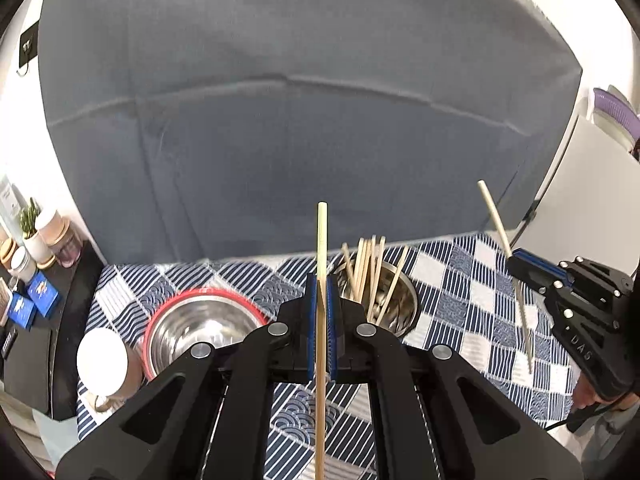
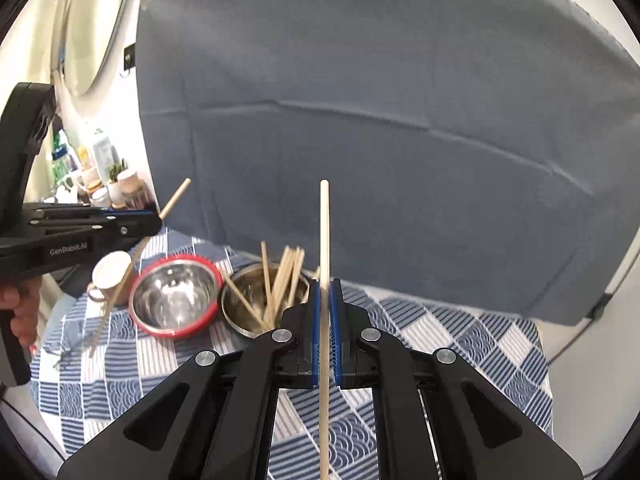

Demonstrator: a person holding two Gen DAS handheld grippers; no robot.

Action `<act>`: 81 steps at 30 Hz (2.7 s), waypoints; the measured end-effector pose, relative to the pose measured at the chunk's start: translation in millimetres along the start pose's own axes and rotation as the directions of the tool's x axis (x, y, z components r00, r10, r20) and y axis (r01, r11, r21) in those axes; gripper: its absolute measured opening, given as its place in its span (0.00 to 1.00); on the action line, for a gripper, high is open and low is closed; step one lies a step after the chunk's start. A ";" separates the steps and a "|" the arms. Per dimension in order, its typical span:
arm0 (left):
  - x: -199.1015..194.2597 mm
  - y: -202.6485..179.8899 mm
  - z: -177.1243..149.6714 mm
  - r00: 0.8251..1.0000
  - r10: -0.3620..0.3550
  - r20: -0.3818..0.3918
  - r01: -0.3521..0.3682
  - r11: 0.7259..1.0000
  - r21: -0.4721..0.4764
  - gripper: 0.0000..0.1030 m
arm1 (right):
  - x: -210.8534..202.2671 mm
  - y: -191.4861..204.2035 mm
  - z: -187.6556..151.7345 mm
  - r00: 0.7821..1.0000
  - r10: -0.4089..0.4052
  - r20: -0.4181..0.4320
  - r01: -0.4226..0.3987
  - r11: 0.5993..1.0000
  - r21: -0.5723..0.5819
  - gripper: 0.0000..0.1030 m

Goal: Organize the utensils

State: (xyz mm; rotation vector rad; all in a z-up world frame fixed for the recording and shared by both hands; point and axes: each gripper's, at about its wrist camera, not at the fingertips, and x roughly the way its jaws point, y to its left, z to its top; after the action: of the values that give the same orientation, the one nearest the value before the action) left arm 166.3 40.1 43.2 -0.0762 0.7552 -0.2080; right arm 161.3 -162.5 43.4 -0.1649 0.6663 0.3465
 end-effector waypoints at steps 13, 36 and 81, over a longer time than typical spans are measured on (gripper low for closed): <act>21.1 -15.0 54.6 0.991 -0.098 0.096 0.100 0.995 -0.014 0.04 | 20.2 -19.3 45.8 0.984 0.088 0.156 -0.101 0.992 0.072 0.04; 93.5 1.1 19.5 0.907 -0.222 0.359 0.248 0.968 -0.027 0.05 | 128.9 -24.5 17.0 0.898 0.306 0.316 -0.366 0.918 0.155 0.05; -18.4 22.8 -88.2 0.979 0.070 0.193 -0.048 0.992 -0.117 0.94 | 5.6 6.7 -56.6 0.993 0.087 0.077 -0.098 0.984 0.149 0.92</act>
State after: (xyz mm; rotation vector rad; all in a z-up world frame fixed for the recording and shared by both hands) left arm 96.3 66.8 -11.7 -0.1784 0.5703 -0.0992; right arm 130.3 -169.5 -4.3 0.0247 0.6290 0.3868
